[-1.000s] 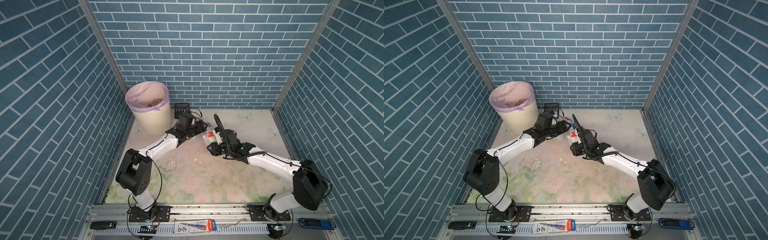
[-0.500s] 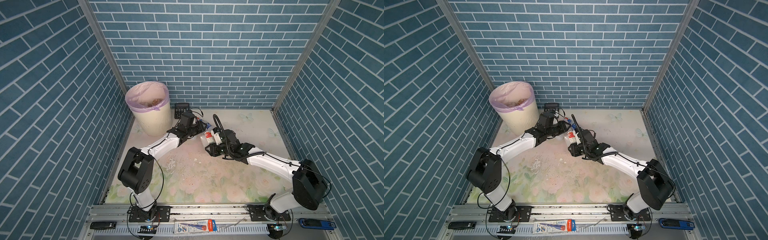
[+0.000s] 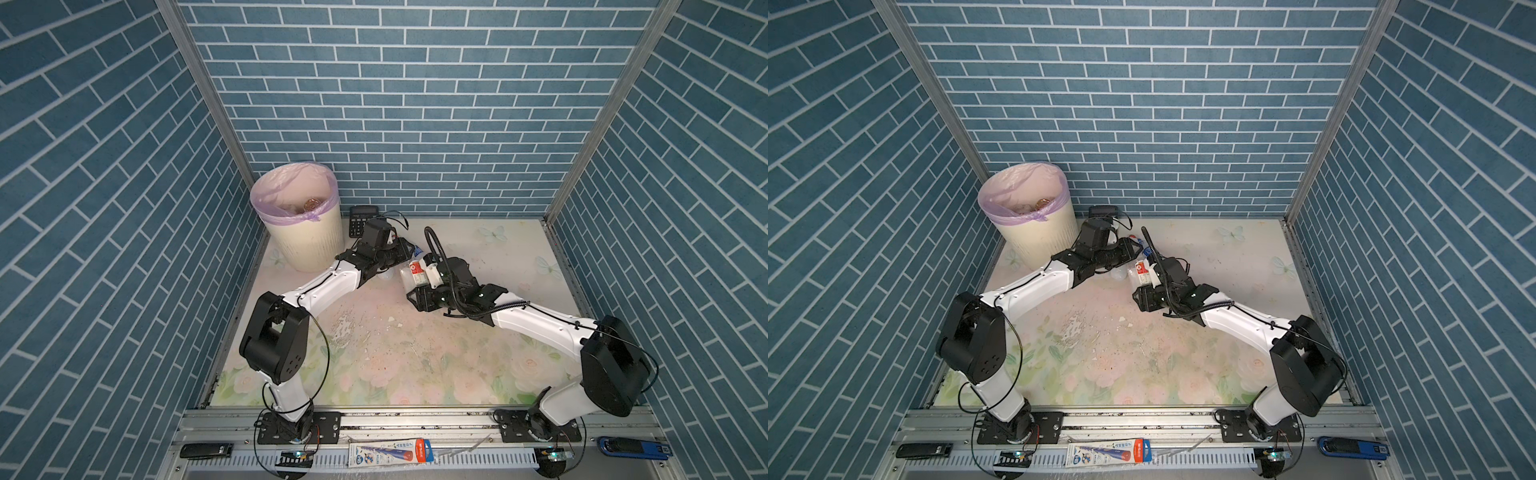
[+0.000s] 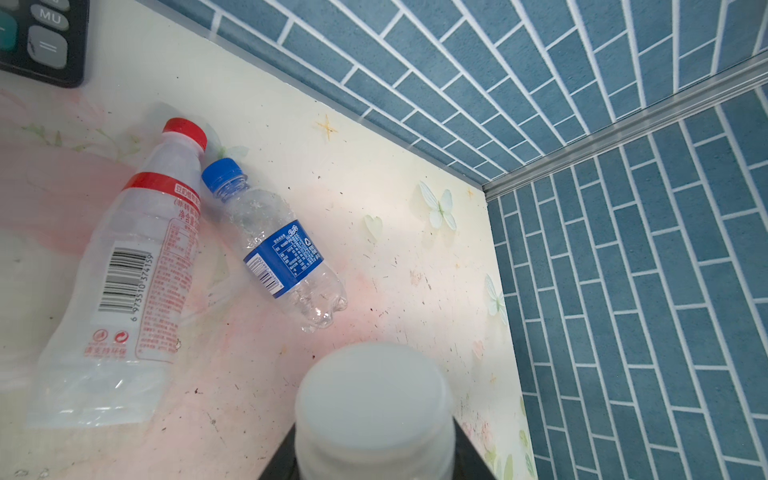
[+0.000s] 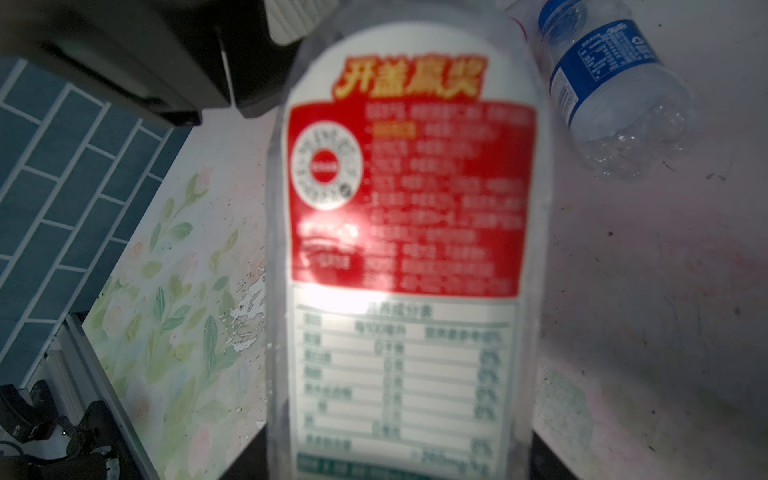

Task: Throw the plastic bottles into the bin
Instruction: 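Grasp the red-labelled bottle's white cap with the left gripper while the right gripper holds it, then raise the red-labelled bottle with the left gripper over the bin while the right gripper releases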

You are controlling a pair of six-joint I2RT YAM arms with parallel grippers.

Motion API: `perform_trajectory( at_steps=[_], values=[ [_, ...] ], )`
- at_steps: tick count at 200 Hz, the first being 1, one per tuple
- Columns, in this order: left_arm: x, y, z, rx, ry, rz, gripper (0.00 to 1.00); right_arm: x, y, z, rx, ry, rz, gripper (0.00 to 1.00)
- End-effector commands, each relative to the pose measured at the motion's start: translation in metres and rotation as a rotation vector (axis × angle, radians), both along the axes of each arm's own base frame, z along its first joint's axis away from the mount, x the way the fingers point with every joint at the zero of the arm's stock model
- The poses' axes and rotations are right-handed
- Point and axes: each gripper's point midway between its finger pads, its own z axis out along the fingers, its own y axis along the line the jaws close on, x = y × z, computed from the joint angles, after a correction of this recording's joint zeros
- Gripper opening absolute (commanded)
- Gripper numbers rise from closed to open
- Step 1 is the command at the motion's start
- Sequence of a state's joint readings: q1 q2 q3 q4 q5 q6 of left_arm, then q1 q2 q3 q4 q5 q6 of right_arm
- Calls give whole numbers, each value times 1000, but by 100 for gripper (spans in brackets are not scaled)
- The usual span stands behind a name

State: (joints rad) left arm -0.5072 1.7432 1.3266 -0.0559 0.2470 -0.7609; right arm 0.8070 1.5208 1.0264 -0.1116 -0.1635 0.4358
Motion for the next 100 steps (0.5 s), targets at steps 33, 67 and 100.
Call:
perform_trajectory(
  at_steps=[33,67,100],
  values=[
    [19,38,25,137,-94,48,27,6,10,35,43,-65,76,87],
    [27,52,56,226,-172,61,27,16,5,51,67,-96,59,95],
    [36,67,96,321,-297,99,27,28,-2,74,103,-135,35,99]
  ],
)
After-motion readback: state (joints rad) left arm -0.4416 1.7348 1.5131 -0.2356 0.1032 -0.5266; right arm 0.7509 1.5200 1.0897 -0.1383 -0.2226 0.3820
